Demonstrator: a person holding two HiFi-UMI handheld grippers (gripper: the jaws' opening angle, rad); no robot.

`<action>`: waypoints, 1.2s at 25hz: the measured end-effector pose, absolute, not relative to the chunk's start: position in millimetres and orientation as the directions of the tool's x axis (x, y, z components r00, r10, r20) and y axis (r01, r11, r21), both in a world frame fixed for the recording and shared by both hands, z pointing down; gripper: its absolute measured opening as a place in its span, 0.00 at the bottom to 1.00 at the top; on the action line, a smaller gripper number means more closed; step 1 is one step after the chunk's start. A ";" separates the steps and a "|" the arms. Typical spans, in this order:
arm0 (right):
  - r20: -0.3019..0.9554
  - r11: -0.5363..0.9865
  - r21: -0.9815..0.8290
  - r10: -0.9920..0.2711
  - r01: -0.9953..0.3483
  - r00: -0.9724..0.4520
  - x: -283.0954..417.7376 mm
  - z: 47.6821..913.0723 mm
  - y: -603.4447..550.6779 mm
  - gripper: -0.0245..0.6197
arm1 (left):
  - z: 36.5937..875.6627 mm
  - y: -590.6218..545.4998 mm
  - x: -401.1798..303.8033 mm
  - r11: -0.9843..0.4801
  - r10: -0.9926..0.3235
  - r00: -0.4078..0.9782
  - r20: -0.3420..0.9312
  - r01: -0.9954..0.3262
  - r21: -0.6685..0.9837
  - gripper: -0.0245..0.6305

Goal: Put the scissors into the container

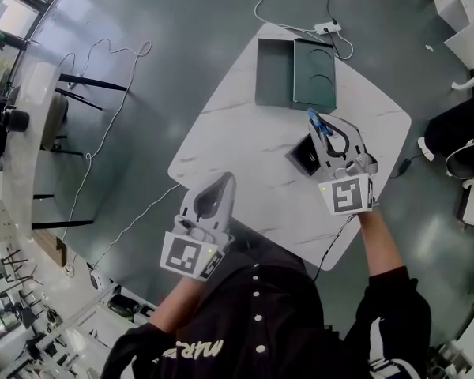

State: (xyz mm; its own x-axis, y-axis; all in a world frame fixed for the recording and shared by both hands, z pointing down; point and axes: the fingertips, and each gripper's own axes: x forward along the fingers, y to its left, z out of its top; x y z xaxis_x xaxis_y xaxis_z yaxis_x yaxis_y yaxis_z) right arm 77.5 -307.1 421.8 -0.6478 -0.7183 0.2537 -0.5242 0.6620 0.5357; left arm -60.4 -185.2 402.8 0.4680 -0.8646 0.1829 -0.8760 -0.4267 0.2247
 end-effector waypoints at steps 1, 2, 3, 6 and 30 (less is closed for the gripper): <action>0.262 0.662 0.557 -0.713 -0.501 -0.651 73.4 426.1 -311.9 0.13 | 404.4 -187.4 -60.3 -0.430 -0.862 0.472 0.184 -0.874 0.227 0.08; 0.270 0.662 0.579 -0.706 -0.476 -0.654 69.2 431.7 -316.7 0.13 | 406.7 -189.4 -60.5 -0.433 -0.860 0.476 0.185 -0.872 0.229 0.08; 0.280 0.661 0.602 -0.700 -0.448 -0.656 64.9 438.4 -321.6 0.13 | 409.8 -191.1 -61.2 -0.436 -0.857 0.480 0.187 -0.869 0.232 0.08; 0.316 0.642 0.689 -0.684 -0.337 -0.658 50.9 459.7 -338.7 0.13 | 420.8 -197.2 -66.0 -0.444 -0.848 0.492 0.197 -0.863 0.243 0.08; 0.664 0.400 0.747 -0.482 0.531 -0.571 -19.5 643.5 -506.1 0.13 | 495.4 -293.5 -63.3 -0.500 -0.743 0.628 0.229 -0.750 0.433 0.08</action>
